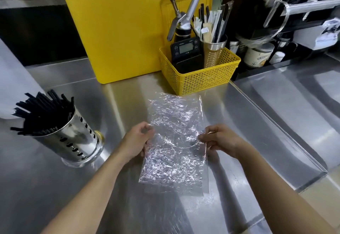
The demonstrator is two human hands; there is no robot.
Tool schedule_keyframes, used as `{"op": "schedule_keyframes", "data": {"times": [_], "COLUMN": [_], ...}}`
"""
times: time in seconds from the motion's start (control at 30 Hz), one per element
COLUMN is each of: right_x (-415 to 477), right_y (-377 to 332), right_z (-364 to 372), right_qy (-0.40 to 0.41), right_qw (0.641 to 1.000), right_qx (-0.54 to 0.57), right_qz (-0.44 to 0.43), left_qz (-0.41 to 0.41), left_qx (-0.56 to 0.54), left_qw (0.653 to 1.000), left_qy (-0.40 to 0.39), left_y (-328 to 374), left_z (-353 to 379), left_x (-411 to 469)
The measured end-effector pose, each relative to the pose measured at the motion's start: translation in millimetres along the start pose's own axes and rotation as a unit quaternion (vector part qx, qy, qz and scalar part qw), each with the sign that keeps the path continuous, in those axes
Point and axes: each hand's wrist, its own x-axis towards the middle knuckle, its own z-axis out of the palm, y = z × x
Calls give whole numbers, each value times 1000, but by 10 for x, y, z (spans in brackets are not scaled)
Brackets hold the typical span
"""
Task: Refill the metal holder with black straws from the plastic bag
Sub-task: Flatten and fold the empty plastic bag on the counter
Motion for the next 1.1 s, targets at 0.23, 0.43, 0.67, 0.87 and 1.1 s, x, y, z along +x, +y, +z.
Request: {"op": "schedule_keyframes", "data": {"times": [0.23,0.43,0.67,0.87,1.1], "right_x": [1,6,1,52,106], "right_y": [64,100,147,198,235], "right_z": [-41,-45,-15,21,33], "right_qy": [14,34,40,18,19], "right_qw": [999,998,995,987,983], "right_qx": [31,32,73,134,163], "right_qz": [-32,-28,-53,-85,-76], "left_qz": [-11,-30,-32,-34,-51], "left_qx": [-46,-97,-123,-218,-265], "left_qw": [999,995,991,975,962], "left_qy": [-5,-14,-30,21,-36], "left_y": [-34,-14,-77,-88,-47], "left_z": [-28,-1,-25,44,-37], "left_x": [-7,-56,-52,-36,-92]}}
